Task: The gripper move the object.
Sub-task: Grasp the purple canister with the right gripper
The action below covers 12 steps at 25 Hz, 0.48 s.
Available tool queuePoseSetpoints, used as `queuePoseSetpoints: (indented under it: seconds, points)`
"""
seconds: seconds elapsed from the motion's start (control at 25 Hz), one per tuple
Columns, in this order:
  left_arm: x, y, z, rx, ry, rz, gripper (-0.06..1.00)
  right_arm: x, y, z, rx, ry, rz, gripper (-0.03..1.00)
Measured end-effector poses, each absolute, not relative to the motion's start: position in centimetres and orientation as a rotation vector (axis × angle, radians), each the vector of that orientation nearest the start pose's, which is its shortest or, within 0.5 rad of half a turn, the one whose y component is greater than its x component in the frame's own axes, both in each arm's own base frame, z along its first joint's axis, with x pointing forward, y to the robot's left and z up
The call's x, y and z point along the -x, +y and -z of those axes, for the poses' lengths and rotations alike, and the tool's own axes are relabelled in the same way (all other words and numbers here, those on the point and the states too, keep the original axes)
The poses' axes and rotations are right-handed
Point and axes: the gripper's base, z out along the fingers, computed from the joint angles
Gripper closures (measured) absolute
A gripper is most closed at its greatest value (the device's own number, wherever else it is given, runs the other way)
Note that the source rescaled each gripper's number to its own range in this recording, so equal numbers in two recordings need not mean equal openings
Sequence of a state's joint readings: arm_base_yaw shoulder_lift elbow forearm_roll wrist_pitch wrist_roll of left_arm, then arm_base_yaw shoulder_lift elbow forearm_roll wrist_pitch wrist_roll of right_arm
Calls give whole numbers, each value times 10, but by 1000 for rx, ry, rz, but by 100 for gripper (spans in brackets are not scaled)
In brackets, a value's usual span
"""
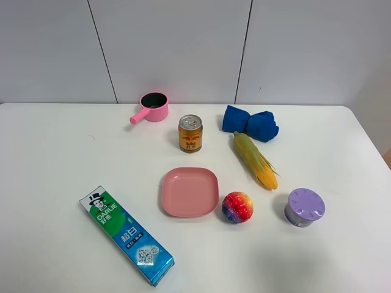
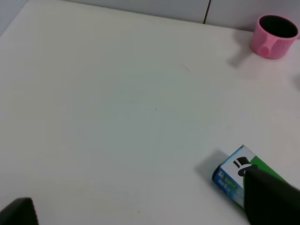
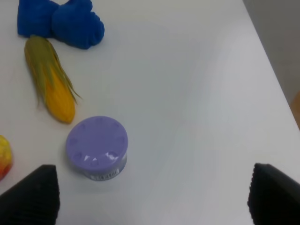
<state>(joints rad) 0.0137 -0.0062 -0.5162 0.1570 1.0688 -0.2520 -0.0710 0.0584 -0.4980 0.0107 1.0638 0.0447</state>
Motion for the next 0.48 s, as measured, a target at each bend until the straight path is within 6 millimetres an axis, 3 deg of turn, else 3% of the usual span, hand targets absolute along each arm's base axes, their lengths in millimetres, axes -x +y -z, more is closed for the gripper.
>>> queuePoseSetpoints:
  seconds: [0.2, 0.48]
  points:
    - [9, 12, -282, 278, 2001, -36, -6, -34, -2, -280, -136, 2282, -1, 53]
    - [9, 12, -282, 278, 2001, -36, -6, -90, -6, -334, -108, 2298, 13, 53]
